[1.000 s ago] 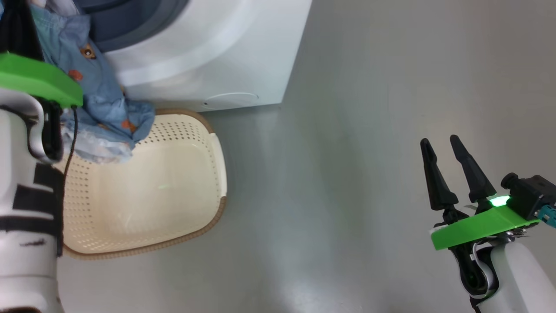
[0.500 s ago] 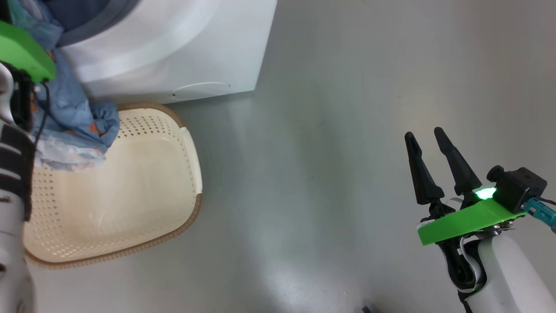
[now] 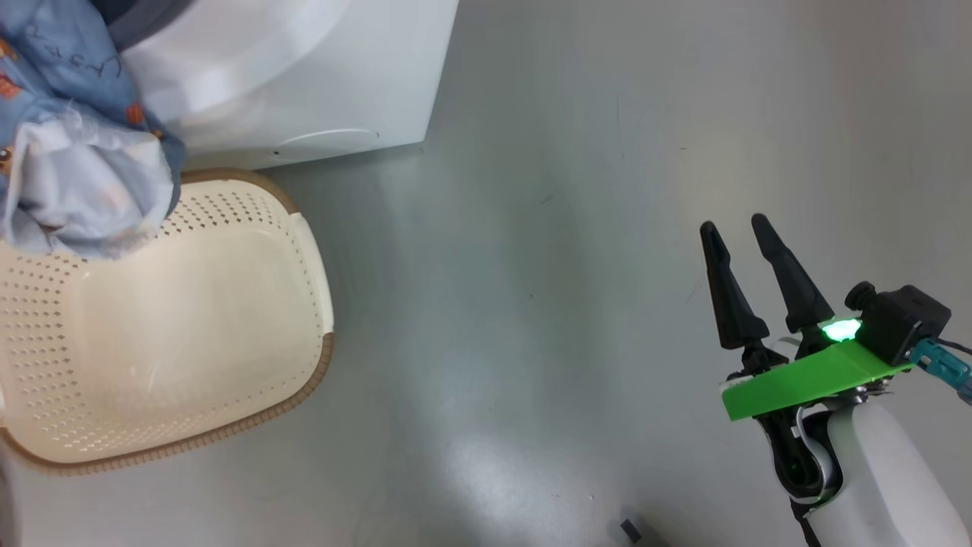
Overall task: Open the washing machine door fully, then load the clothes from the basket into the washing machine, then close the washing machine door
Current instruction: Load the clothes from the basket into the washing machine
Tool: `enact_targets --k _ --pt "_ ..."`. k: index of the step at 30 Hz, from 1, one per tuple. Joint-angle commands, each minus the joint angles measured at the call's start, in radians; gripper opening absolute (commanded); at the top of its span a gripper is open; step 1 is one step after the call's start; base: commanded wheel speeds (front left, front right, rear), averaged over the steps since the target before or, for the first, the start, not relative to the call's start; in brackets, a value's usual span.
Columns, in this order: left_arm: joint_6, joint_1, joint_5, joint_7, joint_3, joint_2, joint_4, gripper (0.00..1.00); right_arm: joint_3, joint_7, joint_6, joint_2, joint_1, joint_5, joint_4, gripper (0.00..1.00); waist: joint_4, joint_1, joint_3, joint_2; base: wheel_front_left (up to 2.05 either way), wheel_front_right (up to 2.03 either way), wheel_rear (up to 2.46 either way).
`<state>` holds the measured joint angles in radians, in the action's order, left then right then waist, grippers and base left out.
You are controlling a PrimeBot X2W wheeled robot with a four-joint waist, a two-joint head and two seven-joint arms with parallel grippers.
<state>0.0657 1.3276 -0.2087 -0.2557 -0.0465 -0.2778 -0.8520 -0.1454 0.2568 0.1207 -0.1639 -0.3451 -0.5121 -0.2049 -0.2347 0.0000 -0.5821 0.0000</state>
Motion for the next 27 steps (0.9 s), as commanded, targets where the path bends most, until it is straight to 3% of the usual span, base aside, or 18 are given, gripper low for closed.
enact_targets --k 1,13,15,16,27 --pt "-0.001 -0.035 0.013 -0.006 0.019 -0.043 0.02 0.0 -0.017 0.005 0.01 -0.001 -0.001 -0.01 0.025 1.0 -0.003 0.0 -0.002 0.0 0.0 0.0 0.0" --pt "0.023 -0.02 0.026 -0.006 0.014 -0.038 -0.191 0.03 -0.016 0.005 0.01 0.002 0.003 -0.012 0.023 1.0 -0.005 0.0 0.002 0.0 0.0 0.0 0.0" --pt "0.027 -0.007 0.027 -0.006 0.009 -0.036 -0.219 0.64 -0.016 0.005 0.01 0.002 0.004 -0.012 0.023 1.0 -0.003 0.0 0.004 0.0 0.0 0.0 0.0" --pt "0.028 -0.001 0.027 -0.006 0.007 -0.036 -0.227 1.0 -0.015 0.005 0.01 0.003 0.004 -0.012 0.023 1.0 -0.001 0.0 0.005 0.0 0.0 0.0 0.0" --pt "0.044 -0.016 0.017 -0.006 -0.001 -0.015 -0.264 1.0 -0.012 0.005 0.01 -0.005 0.004 -0.009 0.022 1.0 0.022 0.0 0.021 0.0 0.0 0.0 0.0"
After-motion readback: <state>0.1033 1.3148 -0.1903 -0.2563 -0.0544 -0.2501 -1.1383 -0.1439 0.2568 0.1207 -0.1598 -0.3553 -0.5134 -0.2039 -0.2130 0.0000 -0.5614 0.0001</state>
